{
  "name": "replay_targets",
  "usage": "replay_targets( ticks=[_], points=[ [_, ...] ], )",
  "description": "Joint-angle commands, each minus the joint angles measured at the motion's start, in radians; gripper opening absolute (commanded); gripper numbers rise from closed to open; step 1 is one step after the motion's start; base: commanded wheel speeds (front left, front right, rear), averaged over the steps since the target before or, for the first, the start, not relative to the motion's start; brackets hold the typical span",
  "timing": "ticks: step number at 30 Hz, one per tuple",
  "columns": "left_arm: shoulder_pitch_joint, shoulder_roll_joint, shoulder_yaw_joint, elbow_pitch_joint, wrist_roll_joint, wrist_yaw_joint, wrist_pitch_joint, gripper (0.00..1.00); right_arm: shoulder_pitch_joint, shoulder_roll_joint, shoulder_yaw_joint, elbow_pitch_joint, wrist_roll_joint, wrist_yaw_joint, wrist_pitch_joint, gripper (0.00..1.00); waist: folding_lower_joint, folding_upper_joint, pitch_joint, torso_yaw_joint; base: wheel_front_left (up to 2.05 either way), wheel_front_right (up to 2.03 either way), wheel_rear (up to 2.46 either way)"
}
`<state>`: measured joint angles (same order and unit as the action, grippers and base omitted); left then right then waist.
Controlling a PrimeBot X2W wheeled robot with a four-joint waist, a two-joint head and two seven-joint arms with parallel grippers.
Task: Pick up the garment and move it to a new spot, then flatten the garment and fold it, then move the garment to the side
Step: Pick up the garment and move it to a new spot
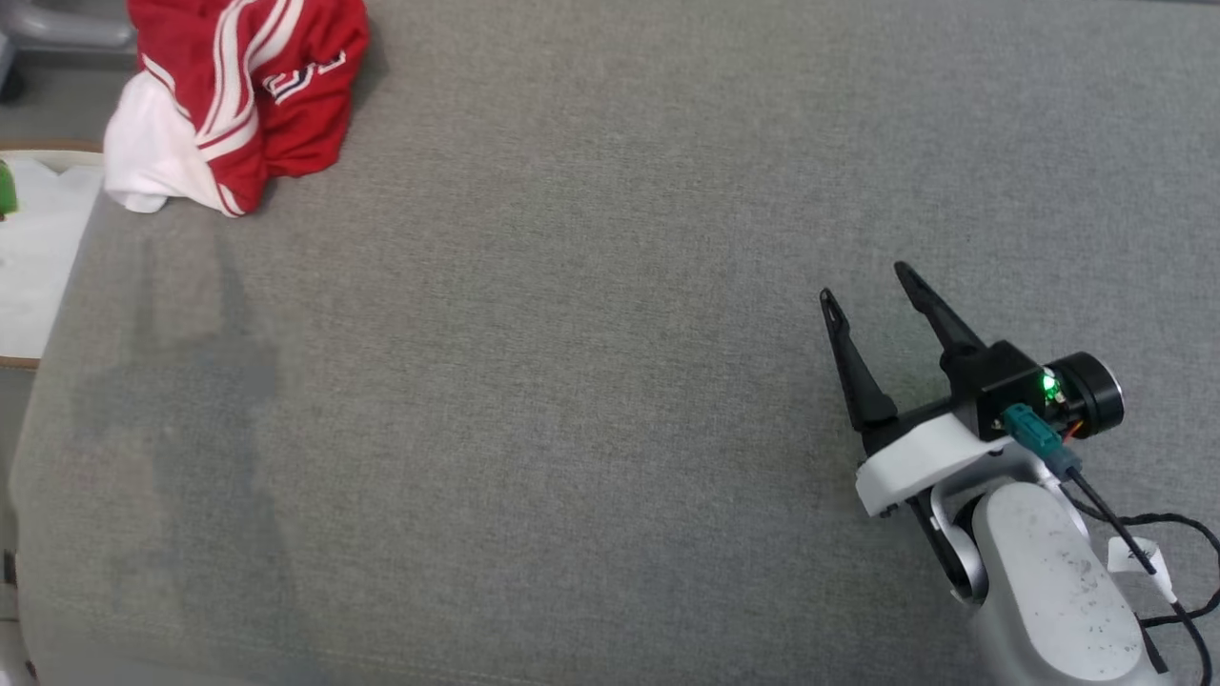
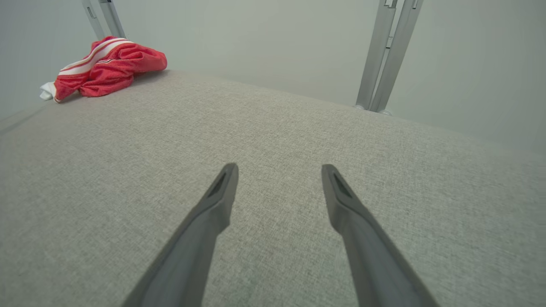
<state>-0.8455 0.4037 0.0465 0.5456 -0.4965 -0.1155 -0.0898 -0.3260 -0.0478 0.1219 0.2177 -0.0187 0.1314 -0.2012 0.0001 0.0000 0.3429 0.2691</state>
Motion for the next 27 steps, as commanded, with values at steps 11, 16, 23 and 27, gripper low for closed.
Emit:
replay_targets(
  ticks=[11, 16, 23, 27],
  points=[
    [-0.068, -0.045, -0.16, 0.312, -0.133, -0.016, 0.063, 1.0, -0.048, -0.005, 0.005, -0.182, -0.005, -0.002, 0.036, 1.0, -0.0001, 0.0, 0.214, -0.12, 0.0, 0.0, 0.0],
    [-0.083, -0.013, -0.212, 0.383, -0.169, -0.016, 0.048, 1.0, -0.04, -0.004, 0.005, -0.227, -0.014, -0.002, 0.05, 1.0, -0.0001, 0.0, 0.232, -0.125, 0.0, 0.0, 0.0],
    [-0.131, -0.001, -0.214, 0.5, -0.176, -0.016, -0.022, 1.0, -0.032, -0.005, 0.007, -0.254, -0.017, -0.002, 0.057, 1.0, -0.0001, 0.0, 0.246, -0.135, 0.0, 0.0, 0.0],
    [-0.154, 0.004, -0.223, 0.542, -0.187, -0.016, -0.037, 1.0, -0.036, -0.005, 0.009, -0.261, -0.02, -0.002, 0.057, 1.0, -0.0001, 0.0, 0.254, -0.147, 0.0, 0.0, 0.0]
  ],
)
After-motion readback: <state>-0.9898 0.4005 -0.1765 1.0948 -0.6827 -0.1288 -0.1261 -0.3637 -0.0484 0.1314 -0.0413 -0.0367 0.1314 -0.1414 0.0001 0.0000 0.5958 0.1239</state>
